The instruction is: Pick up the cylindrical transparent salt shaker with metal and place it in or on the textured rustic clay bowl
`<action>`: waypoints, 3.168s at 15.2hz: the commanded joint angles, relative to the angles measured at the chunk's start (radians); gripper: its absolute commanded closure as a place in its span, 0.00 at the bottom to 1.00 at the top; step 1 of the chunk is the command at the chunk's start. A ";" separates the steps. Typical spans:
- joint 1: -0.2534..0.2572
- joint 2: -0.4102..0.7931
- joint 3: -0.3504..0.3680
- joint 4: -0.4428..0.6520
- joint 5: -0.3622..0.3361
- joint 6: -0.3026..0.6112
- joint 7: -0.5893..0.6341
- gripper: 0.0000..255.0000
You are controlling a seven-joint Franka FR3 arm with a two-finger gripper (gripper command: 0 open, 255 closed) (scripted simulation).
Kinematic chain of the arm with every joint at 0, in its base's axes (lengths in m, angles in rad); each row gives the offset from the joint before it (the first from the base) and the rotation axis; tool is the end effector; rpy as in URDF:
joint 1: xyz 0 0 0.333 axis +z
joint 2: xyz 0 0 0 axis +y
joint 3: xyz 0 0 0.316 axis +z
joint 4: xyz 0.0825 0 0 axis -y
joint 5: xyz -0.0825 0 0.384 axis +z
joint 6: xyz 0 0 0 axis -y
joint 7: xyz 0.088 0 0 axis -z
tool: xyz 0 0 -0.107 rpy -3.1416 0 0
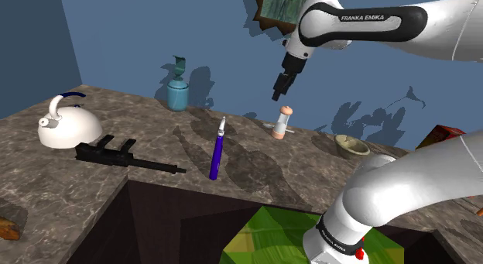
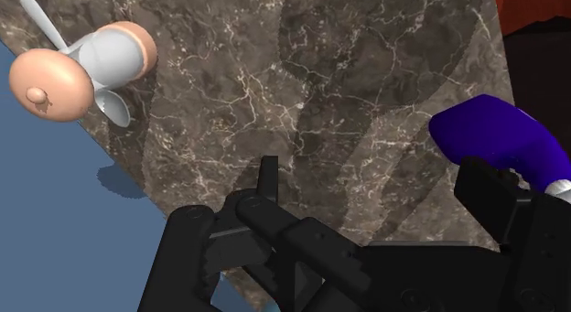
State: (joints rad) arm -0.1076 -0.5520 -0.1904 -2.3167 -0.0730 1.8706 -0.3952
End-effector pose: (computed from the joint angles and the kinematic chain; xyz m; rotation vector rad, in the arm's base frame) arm 0.3762 -0.1325 0.5505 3.1248 0.2163 0.1606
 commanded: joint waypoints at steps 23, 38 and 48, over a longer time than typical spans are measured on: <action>-0.125 0.659 -0.288 0.330 0.118 0.291 -0.390 0.00; -0.131 0.700 -0.285 0.299 0.143 0.357 -0.407 1.00; -0.129 0.687 -0.286 0.312 0.135 0.333 -0.401 1.00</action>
State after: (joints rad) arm -0.2371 0.1398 -0.4760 -2.0086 0.0646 2.2120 -0.7984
